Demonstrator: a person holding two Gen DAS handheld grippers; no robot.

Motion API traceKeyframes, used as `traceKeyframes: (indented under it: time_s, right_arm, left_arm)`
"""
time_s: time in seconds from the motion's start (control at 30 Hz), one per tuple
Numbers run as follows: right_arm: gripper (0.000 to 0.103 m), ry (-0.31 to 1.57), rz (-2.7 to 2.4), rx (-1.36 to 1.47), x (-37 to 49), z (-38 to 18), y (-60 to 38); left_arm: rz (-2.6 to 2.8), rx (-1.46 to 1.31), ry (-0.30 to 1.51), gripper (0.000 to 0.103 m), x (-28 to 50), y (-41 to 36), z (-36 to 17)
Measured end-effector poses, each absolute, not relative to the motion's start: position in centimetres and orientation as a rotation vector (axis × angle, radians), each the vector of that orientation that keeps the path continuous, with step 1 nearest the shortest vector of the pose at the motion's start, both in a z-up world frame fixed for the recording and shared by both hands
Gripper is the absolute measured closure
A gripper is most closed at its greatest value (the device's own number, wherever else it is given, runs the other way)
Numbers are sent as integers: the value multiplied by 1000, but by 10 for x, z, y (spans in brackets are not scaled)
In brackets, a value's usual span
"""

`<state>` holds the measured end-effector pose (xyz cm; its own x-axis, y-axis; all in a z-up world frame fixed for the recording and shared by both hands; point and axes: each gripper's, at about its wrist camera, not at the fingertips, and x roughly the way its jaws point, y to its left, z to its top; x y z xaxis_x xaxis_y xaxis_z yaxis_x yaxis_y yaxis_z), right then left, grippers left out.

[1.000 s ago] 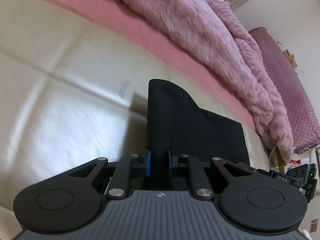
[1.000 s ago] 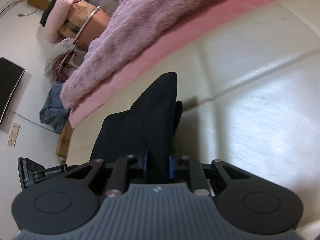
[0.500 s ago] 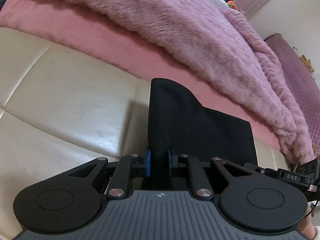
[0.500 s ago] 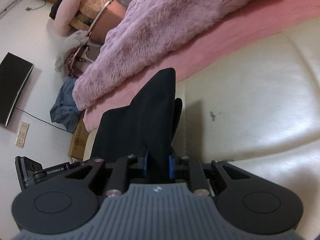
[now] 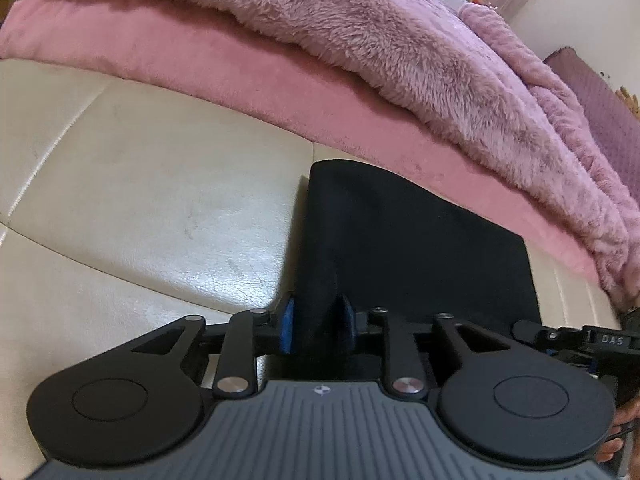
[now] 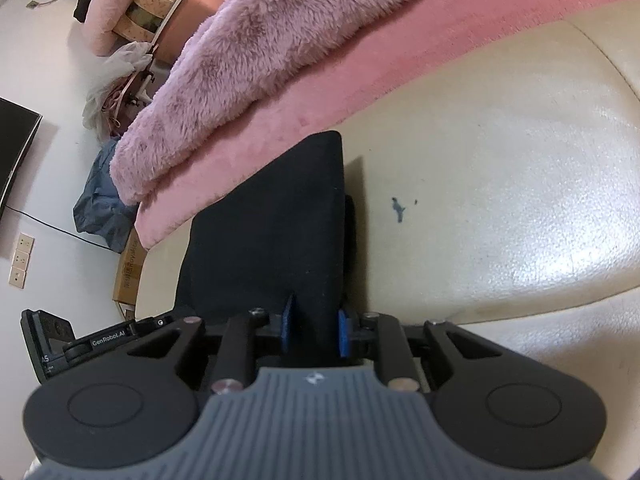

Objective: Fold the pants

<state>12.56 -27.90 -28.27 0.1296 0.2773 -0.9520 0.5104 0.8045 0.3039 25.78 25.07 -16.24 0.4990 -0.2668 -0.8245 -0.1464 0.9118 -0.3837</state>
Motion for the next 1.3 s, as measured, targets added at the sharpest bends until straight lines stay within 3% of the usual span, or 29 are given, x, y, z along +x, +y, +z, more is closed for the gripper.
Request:
traceKeyframes:
  time_s: [0.13, 0.27, 0.43, 0.53, 0.6, 0.63, 0.77, 0.97, 1.13, 1.3]
  right_arm:
    - [77, 1484, -167, 593, 132, -279, -270]
    - [40, 1484, -171, 437, 143, -261, -254]
    - [39, 1396, -146, 298, 152, -214, -241]
    - [33, 1323, -115, 191, 154, -178, -224]
    - [23, 1254, -95, 119, 152, -150, -207]
    - [20, 1215, -83, 82, 149, -135, -199]
    - [21, 1087, -52, -39, 135, -80, -167]
    - [21, 940, -75, -122, 98, -19, -138]
    - [21, 872, -135, -181, 60, 11, -117]
    - [21, 912, -191, -211, 25, 19, -104]
  left_arm:
    - [-14, -314, 1040, 58, 254, 239, -149]
    - [80, -159, 951, 57, 241, 224, -124]
    - [104, -65, 798, 49, 213, 204, -71]
    - [106, -9, 683, 34, 193, 185, -33]
    - [102, 29, 610, 18, 179, 171, -10]
    - [101, 52, 572, 16, 170, 163, 1]
    - [114, 126, 449, 7, 138, 135, 35]
    - [149, 82, 368, 7, 104, 111, 56]
    - [200, 78, 366, 6, 71, 104, 54]
    - [218, 60, 507, 7, 56, 101, 39]
